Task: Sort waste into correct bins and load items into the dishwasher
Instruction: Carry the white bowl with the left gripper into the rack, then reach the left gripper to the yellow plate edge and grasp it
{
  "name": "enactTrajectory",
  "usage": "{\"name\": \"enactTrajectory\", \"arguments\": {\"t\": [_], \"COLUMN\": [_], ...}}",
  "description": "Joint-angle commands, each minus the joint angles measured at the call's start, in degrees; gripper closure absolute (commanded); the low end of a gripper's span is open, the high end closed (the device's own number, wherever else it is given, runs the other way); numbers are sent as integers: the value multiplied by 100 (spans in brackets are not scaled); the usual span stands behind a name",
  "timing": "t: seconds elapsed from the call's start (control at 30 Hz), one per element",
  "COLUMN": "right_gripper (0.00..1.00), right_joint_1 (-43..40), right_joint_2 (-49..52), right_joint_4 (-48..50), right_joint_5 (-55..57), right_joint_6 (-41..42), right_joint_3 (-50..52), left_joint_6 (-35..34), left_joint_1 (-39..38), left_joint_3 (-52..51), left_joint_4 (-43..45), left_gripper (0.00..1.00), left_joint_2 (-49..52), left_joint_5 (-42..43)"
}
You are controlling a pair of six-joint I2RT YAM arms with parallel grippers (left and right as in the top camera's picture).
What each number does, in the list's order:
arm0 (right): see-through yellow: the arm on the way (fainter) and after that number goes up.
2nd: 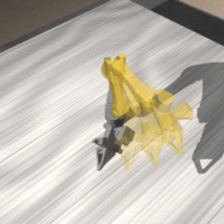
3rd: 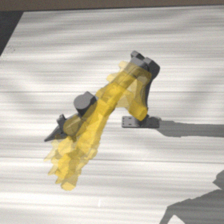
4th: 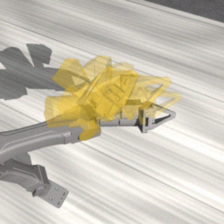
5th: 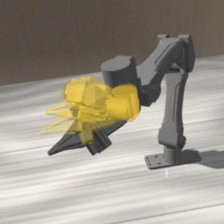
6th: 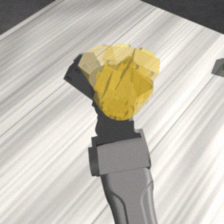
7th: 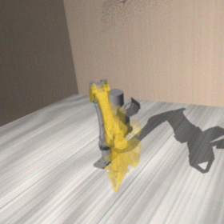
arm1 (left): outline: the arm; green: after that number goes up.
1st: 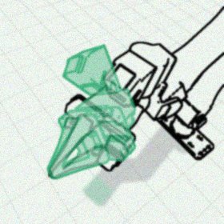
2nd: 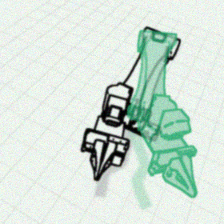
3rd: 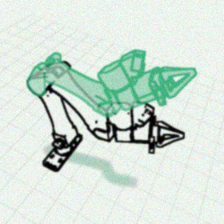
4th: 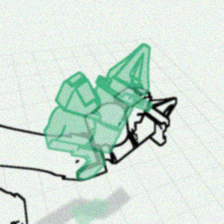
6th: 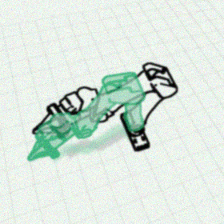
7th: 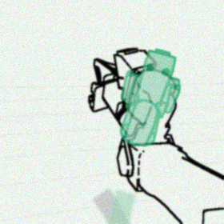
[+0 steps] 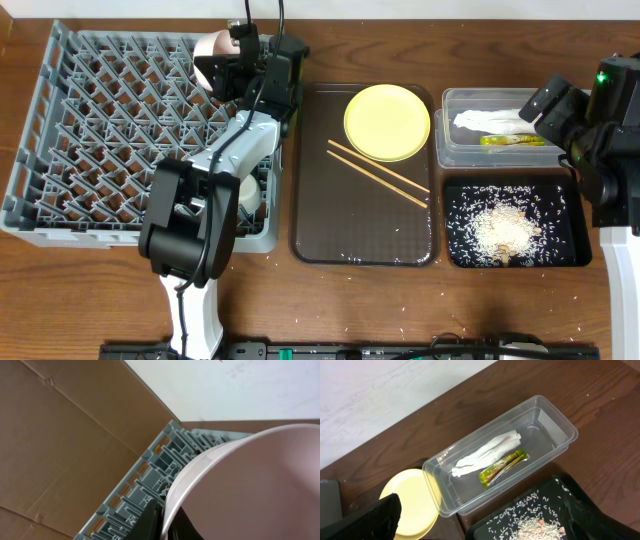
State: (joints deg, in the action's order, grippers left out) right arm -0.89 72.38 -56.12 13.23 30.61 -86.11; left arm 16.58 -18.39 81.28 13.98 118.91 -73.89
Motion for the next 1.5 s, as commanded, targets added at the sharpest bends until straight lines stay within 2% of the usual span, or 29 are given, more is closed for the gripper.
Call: {"name": "enactTrajectory", "arguments": {"t": [0.0, 0.53, 0.8, 1.03, 1.2, 1.47], "right_gripper": [1, 1, 1, 1, 1, 1], "right_joint_1": [-22, -22, -22, -22, -22, -22], "right_joint_2": [13, 13, 13, 13, 13, 13], "right_joint_4": [-9, -11, -9, -9, -9, -11], "right_joint_5": [2, 0, 0, 0, 0, 0], "right_joint_6": [63, 63, 63, 63, 63, 63], "right_joint_3": [2, 2, 2, 2, 2, 2], "left_joint_6": [39, 55, 52, 33, -160, -299], "left_joint_1": [0, -448, -542, -560, -560, -557], "left_joint_3": [-55, -55, -55, -55, -52, 15], "left_joint_4": [26, -238, -723, -1224, -1635, -1700], "left_gripper": [93, 92, 70, 61, 56, 49], "left_joint_2": [245, 264, 264, 262, 205, 101], "left_joint_5": [-48, -46, 103, 590, 1298, 1397]}}
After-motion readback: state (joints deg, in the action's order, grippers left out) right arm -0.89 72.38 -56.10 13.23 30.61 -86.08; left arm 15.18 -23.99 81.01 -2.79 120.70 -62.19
